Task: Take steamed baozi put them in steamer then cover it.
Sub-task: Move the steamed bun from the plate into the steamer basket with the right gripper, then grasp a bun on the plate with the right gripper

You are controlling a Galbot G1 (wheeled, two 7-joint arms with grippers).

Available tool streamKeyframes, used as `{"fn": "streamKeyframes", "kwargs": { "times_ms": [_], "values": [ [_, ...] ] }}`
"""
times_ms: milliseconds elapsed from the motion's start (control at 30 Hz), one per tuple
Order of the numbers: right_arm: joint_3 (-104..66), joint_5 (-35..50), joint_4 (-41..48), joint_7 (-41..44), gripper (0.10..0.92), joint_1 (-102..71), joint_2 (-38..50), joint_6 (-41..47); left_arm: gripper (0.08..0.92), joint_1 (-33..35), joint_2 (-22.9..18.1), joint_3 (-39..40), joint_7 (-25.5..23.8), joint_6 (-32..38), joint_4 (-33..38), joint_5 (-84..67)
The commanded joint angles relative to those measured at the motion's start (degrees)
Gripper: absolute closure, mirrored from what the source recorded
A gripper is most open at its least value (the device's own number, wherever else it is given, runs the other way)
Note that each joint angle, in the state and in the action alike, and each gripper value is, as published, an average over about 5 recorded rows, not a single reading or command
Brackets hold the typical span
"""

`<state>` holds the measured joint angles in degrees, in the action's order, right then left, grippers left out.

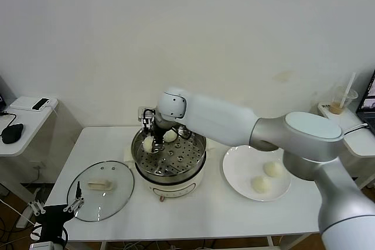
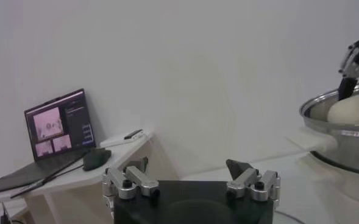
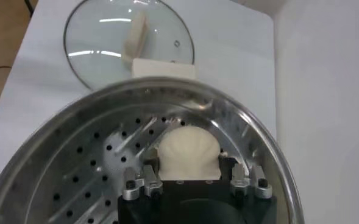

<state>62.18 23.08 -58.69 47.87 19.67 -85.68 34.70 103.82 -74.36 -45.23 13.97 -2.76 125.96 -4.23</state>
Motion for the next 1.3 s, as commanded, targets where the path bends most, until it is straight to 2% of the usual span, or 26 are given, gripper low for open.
{"fn": "streamKeyframes", "kwargs": {
  "times_ms": [33, 267, 367, 567, 900, 1100, 1300],
  "values": [
    [0.32, -0.74, 2.79, -0.95, 0.403, -1.94, -2.3, 0.36, 0.177, -0.02, -0.07, -0.05, 0.13, 0.07, 0.24, -0.06],
    [0.98, -1.2, -2.69, 2.9, 0.236, 1.81, 2.62, -0.41, 0.177, -0.05, 0.08, -0.17, 0.15, 0.09, 0.09, -0.05],
    [1.79, -3.04, -6.71, 7.45, 0.207, 5.28, 7.03, -2.58, 0.177, -0.07, 0.14, -0.16, 0.15, 0.06, 0.16, -0.06],
    [3.13, -6.94, -15.07, 14.25, 0.203, 12.57, 18.41, -7.04, 0.177, 0.17, 0.67, -0.29, 0.05, -0.02, 0.45, -0.17],
    [2.56, -8.51, -32.58, 19.51, 0.203, 15.54, 43.98, -12.32, 0.177, 0.26, 1.1, 0.47, -0.14, -0.17, 0.51, -0.05],
    [2.7, -17.49, -35.75, 21.75, 0.203, 10.02, 56.06, -16.84, 0.177, 0.55, 0.97, 1.12, -0.21, -0.26, 0.59, 0.29],
    [-2.15, -23.14, -36.28, 20.26, 0.203, 0.32, 61.27, -18.2, 0.177, 0.55, 0.45, 1.48, -0.34, -0.29, 0.65, 0.81]
  ]
}}
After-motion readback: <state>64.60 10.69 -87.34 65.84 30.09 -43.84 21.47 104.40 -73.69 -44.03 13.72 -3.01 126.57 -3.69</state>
